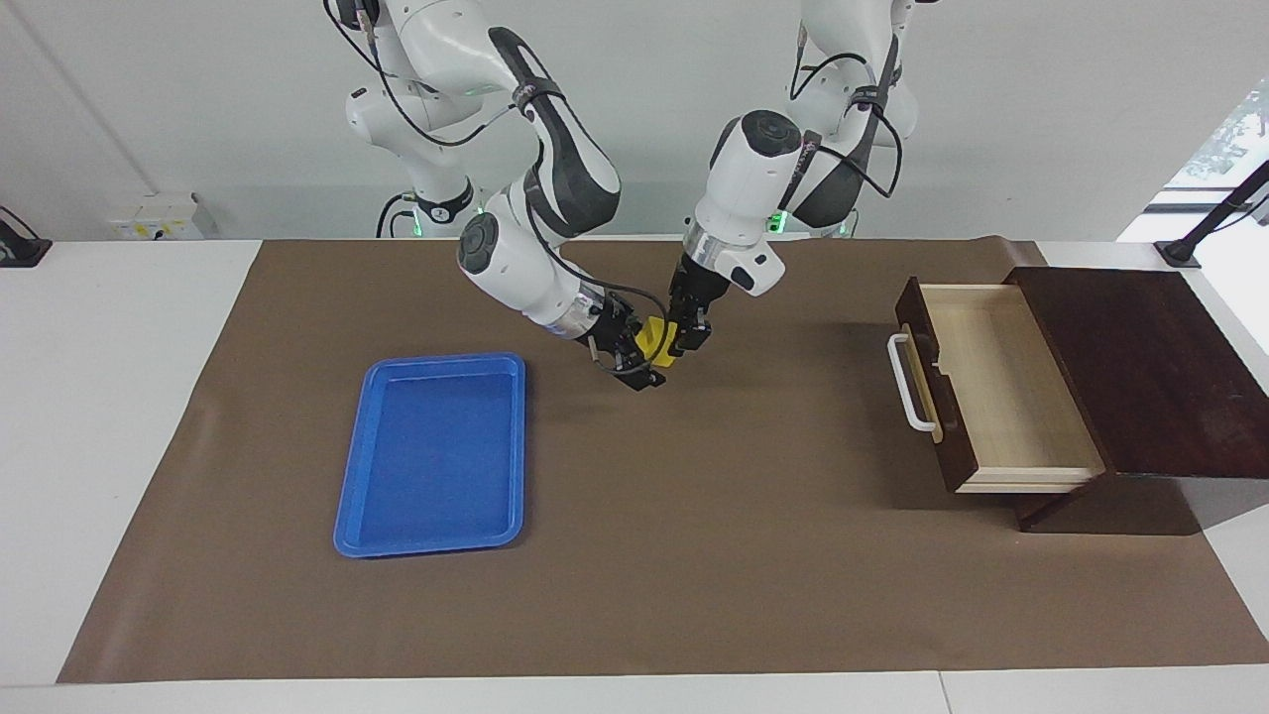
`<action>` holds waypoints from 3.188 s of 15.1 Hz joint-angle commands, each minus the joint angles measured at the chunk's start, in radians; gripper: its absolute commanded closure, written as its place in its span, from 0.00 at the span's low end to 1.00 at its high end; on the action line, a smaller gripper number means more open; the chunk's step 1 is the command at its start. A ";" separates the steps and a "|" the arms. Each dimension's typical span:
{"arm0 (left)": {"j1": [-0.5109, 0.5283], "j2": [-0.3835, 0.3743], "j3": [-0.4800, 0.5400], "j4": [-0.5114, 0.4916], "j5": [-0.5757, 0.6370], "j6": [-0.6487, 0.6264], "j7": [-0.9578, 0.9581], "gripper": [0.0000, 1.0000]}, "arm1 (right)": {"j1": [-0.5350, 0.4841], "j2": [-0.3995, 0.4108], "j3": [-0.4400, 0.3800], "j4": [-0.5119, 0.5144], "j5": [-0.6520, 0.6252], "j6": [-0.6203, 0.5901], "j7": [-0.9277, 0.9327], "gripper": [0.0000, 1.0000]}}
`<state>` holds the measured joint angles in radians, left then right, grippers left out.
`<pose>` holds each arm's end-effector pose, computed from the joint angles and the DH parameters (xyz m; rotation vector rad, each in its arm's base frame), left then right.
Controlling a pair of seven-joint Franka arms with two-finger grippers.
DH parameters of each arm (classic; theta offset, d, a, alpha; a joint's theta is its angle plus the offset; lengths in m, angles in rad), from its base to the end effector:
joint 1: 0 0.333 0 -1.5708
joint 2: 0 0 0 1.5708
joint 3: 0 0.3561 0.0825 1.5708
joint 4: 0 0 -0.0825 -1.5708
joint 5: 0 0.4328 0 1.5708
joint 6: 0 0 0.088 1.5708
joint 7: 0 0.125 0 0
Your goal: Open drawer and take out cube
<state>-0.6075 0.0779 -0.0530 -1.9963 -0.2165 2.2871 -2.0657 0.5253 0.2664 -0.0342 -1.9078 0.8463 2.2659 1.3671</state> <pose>0.5023 -0.3994 0.4423 2.0843 2.0026 -0.1952 0.5879 0.3494 0.3716 -1.9870 1.6835 0.6423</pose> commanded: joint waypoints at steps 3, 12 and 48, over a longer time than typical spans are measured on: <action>-0.015 -0.017 0.012 -0.027 -0.014 0.019 -0.001 1.00 | -0.004 0.010 -0.001 0.024 0.013 0.000 -0.006 1.00; -0.015 -0.017 0.012 -0.022 -0.012 0.005 0.015 0.38 | -0.025 0.011 -0.001 0.065 0.014 -0.035 -0.008 1.00; 0.677 -0.064 0.012 0.132 0.218 -0.286 0.917 0.00 | -0.630 0.212 -0.016 0.018 -0.070 -0.370 -0.648 1.00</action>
<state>0.1125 0.0654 -0.0474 -1.9211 -0.0127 2.1511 -1.1736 -0.0966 0.4832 -0.0553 -1.8808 0.8154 1.8637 0.7406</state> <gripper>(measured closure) 0.000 0.436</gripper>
